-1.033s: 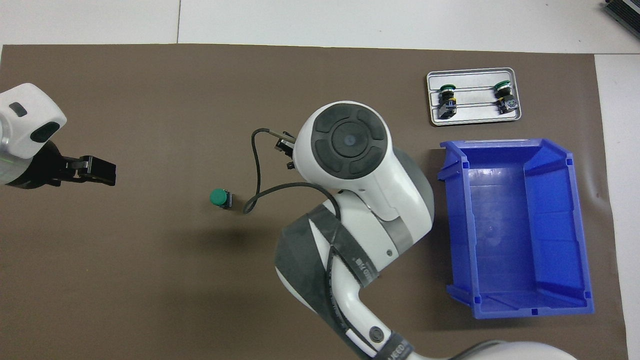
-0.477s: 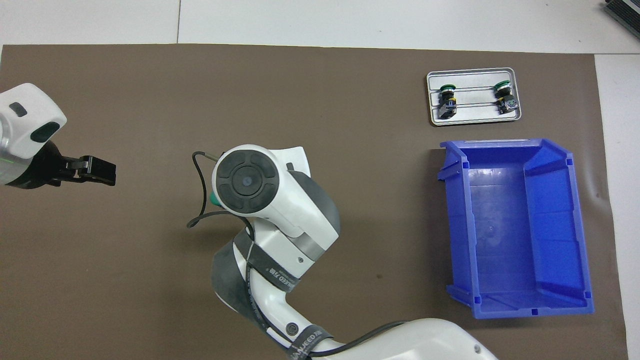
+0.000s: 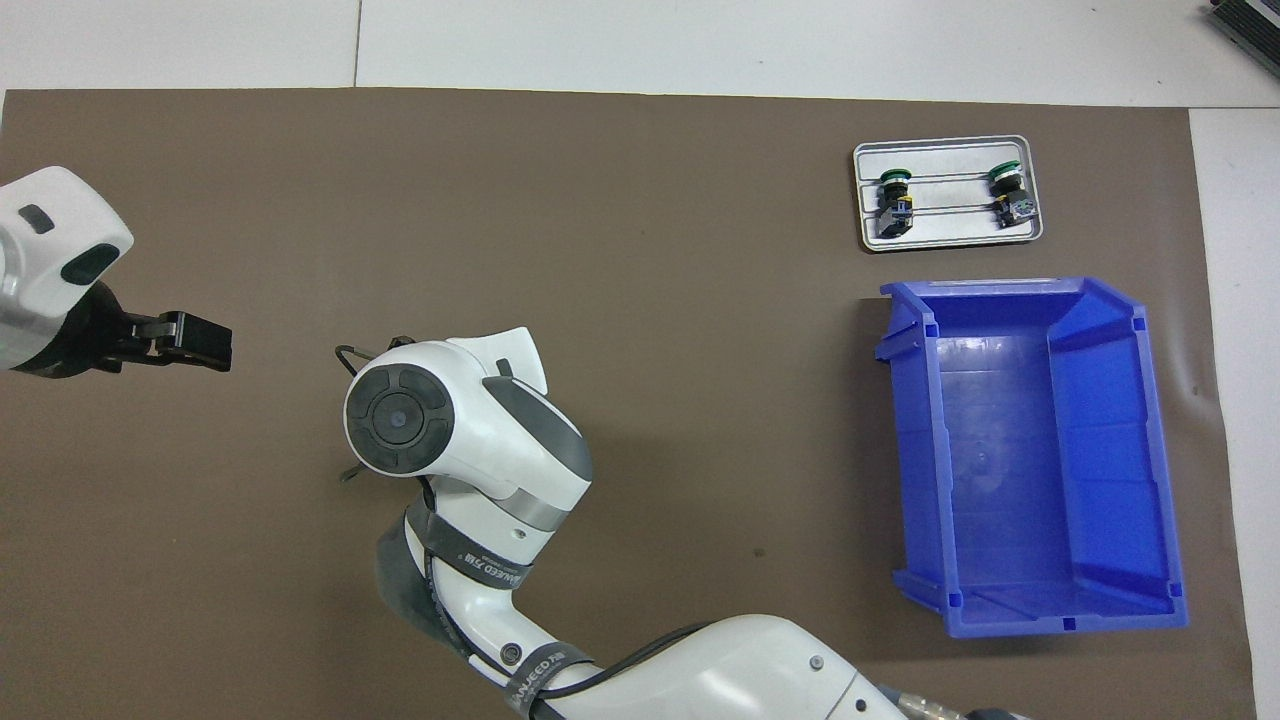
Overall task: Place and press button with both arms
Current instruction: 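Grasp the green button with the right gripper and lift it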
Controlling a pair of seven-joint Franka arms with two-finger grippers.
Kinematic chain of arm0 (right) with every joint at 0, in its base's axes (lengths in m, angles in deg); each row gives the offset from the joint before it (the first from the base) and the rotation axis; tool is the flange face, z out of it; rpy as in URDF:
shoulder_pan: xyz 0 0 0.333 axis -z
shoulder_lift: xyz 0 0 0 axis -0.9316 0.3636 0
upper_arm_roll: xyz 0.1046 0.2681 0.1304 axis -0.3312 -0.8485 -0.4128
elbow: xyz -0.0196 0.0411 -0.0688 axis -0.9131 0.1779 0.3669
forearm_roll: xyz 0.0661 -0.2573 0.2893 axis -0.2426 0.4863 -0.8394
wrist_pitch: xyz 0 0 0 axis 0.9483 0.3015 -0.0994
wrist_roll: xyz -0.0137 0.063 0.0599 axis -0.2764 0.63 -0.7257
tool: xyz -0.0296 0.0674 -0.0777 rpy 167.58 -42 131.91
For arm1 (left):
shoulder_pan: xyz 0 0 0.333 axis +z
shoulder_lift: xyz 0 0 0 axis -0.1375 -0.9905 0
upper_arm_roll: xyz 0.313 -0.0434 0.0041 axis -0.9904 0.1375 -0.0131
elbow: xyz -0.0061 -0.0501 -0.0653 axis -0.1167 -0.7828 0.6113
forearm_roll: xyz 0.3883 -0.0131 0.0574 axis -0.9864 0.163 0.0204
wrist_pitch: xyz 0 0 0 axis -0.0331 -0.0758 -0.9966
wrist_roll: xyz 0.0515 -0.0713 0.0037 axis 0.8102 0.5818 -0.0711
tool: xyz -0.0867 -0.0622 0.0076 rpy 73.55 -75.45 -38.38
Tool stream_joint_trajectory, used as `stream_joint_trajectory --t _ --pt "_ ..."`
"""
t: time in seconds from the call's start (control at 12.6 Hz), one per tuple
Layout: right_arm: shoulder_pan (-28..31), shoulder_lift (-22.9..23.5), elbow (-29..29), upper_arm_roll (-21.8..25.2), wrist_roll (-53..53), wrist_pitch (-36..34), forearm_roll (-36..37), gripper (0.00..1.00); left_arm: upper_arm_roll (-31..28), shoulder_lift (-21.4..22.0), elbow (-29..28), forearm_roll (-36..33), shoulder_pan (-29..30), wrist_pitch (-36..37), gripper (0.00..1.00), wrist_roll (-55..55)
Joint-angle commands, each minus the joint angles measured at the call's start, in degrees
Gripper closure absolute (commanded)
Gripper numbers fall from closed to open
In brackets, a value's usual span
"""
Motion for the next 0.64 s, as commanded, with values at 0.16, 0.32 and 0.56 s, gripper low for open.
stream_joint_trajectory --t 0.16,0.32,0.56 --pt "-1.84 0.94 -0.96 -0.26 0.01 2.05 4.16 0.13 0.53 1.39 -1.29 -0.93 0.61 -0.37 0.0 0.41" --pt "-3.34 0.67 0.8 -0.26 -0.17 3.45 6.72 0.14 0.53 1.39 -1.29 -0.93 0.61 -0.37 0.0 0.41" --pt "-3.77 0.93 0.98 -0.26 -1.31 3.72 7.25 0.15 0.53 1.39 -1.29 -0.93 0.61 -0.37 0.0 0.41"
